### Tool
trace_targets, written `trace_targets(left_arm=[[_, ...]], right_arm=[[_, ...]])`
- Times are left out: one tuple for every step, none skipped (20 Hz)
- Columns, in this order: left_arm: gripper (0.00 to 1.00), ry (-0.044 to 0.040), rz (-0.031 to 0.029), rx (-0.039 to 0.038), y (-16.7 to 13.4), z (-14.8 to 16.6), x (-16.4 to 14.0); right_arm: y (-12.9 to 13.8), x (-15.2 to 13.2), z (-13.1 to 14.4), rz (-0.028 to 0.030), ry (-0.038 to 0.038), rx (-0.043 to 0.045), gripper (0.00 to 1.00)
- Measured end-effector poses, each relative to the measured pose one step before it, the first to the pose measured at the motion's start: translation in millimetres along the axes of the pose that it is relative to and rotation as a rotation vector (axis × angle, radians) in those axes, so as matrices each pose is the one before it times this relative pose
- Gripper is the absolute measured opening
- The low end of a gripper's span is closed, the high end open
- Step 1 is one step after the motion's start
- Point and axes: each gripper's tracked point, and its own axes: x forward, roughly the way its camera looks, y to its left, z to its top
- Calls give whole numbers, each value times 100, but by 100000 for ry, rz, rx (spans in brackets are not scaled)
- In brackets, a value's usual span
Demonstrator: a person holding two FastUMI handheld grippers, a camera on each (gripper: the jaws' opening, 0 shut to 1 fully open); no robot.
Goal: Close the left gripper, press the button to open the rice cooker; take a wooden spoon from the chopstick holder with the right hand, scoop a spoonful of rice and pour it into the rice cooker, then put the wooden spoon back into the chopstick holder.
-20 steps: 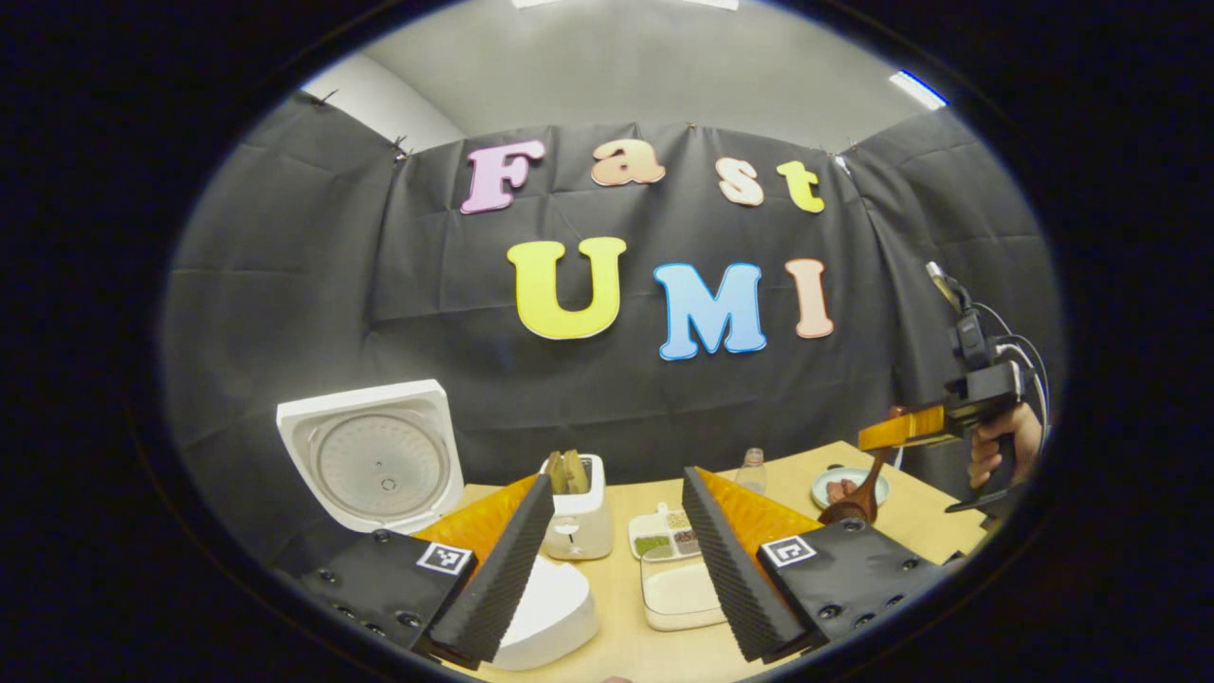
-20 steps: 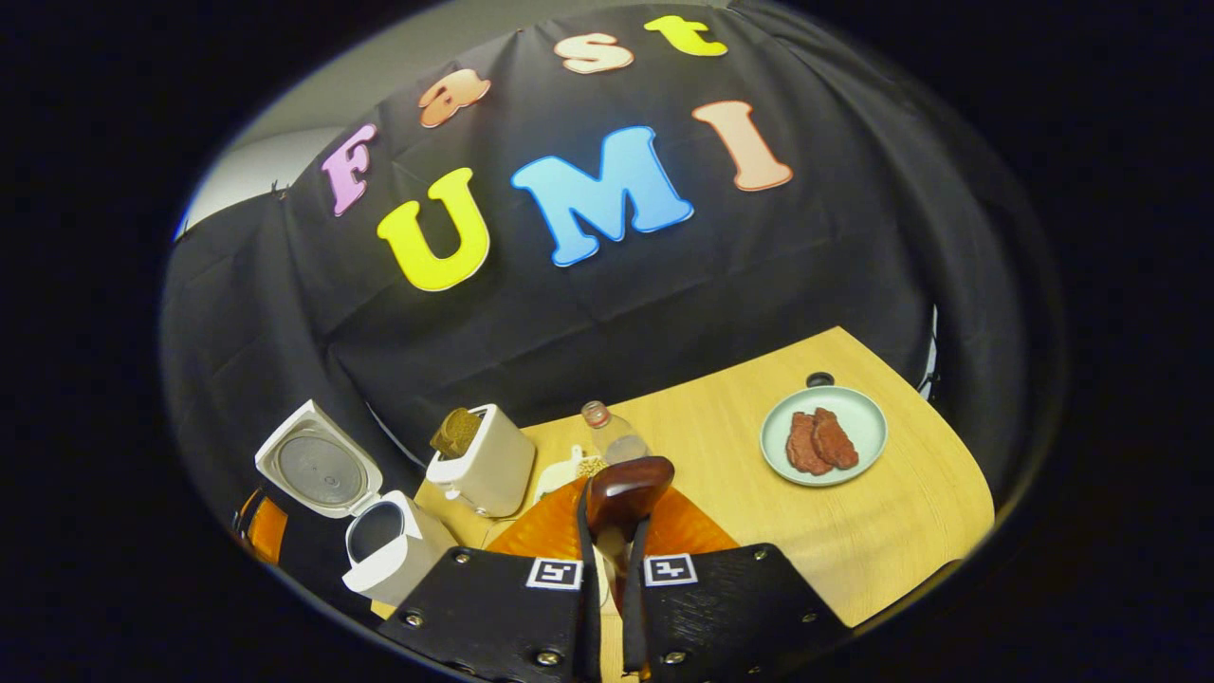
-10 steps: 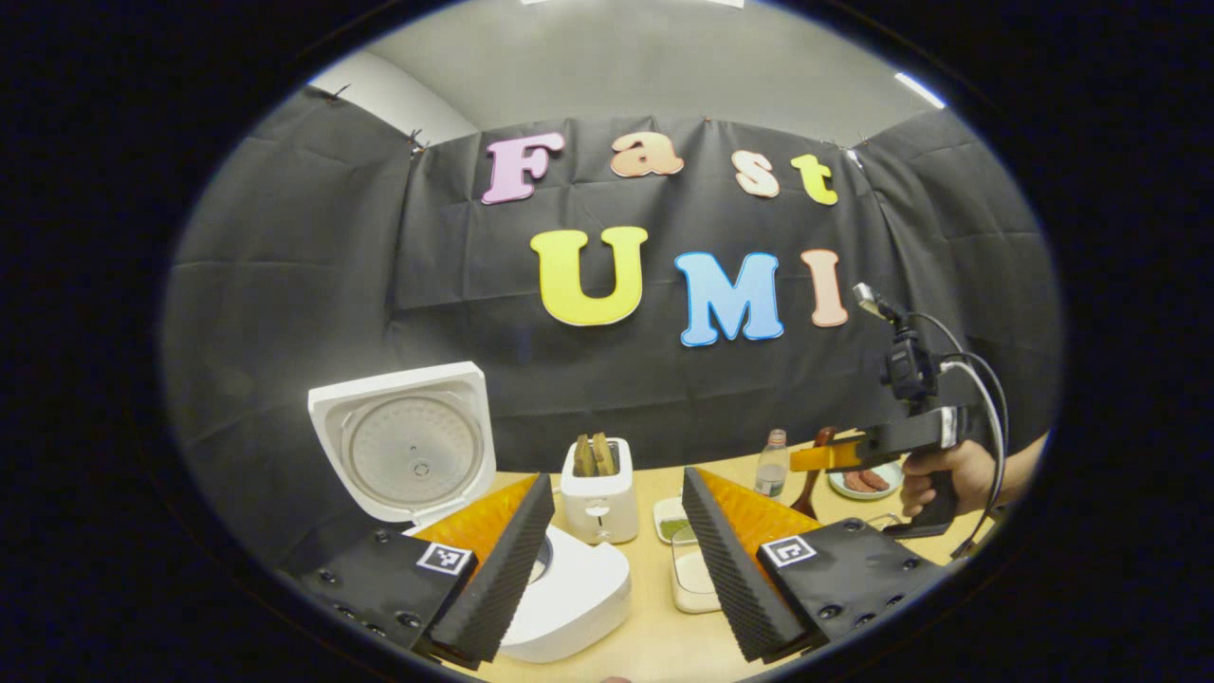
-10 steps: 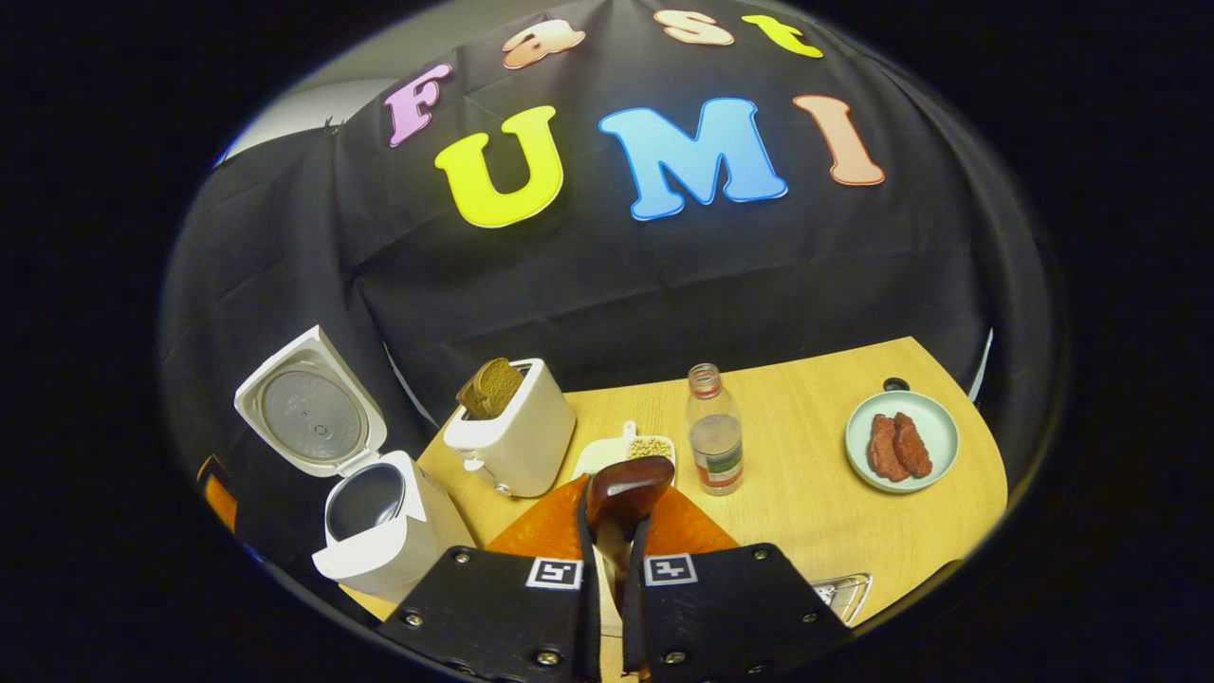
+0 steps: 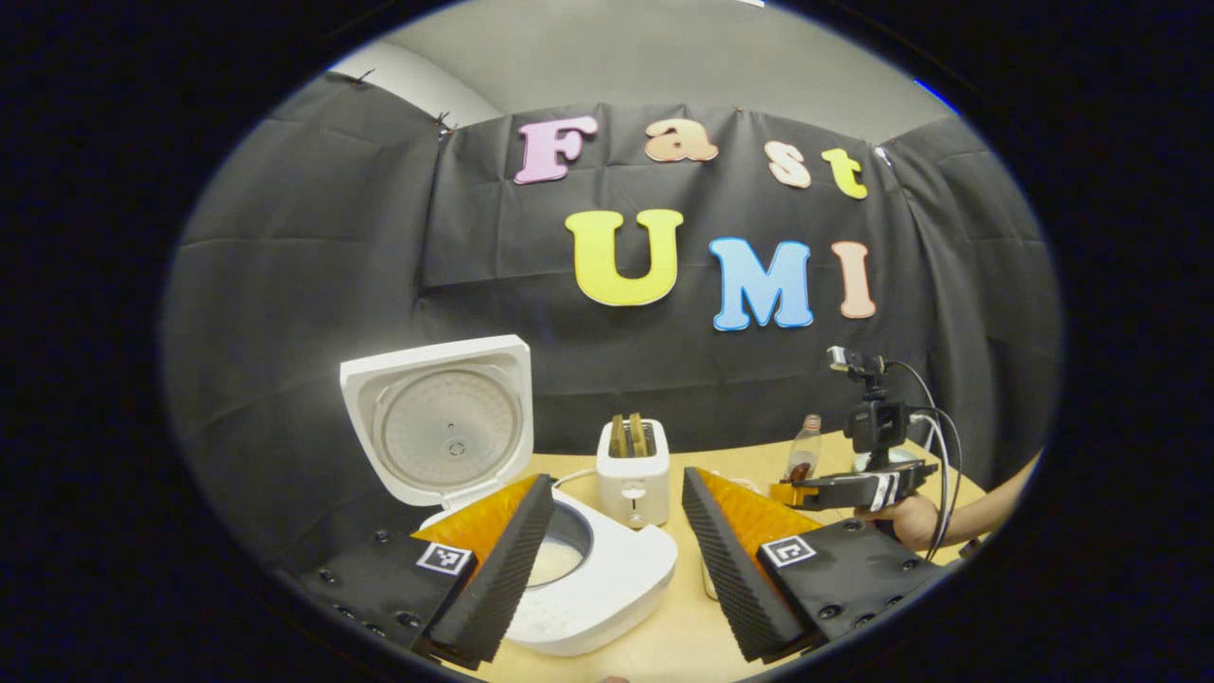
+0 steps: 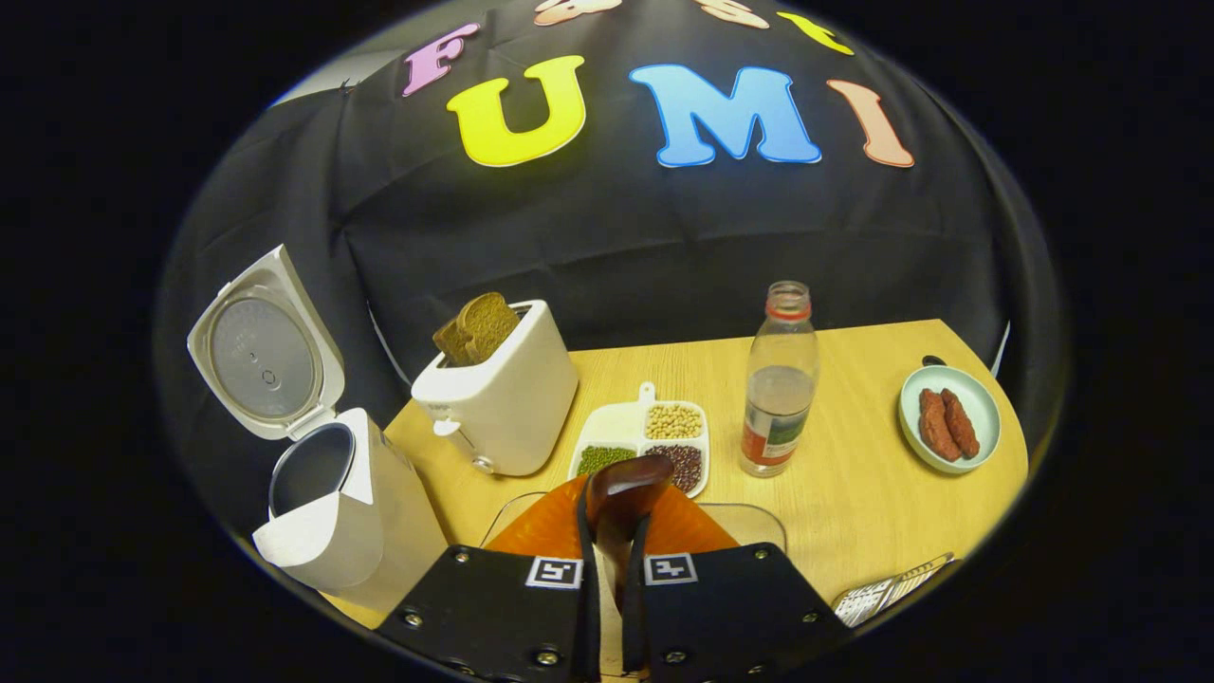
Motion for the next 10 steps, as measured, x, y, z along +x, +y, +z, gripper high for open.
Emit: trace_targets(left_arm=[[95, 481, -176, -1339, 104, -230, 17], [95, 374, 348, -899, 9, -17, 138], [95, 61, 64, -327, 8, -218, 55], [95, -137, 128, -91, -72, -34, 94], [95, 269, -181, 13, -113, -42, 105], [95, 238, -195, 261, -168, -87, 23], [95, -98, -135, 661, -141, 165, -55], [95, -144, -34, 846, -52, 62, -87], [95, -206, 10, 540, -21, 189, -58], [95, -138, 32, 66, 66, 42, 10]], right_arm=[[939, 7, -501, 2323, 773, 1182, 10], [827, -27, -228, 1887, 397, 1707, 10], [800, 92, -177, 2286, 460, 1596, 10], [638, 25, -146, 2198, 443, 2117, 9], [431, 122, -237, 2595, 845, 3591, 10], [196, 14, -73, 1378, 692, 3578, 10], [-126, 82, 81, 940, 313, 3978, 9], [-438, -104, 131, 661, 446, 4624, 10], [-837, -593, 351, 735, -782, 5735, 10], [-602, -403, 719, 1174, -1410, 6490, 9]])
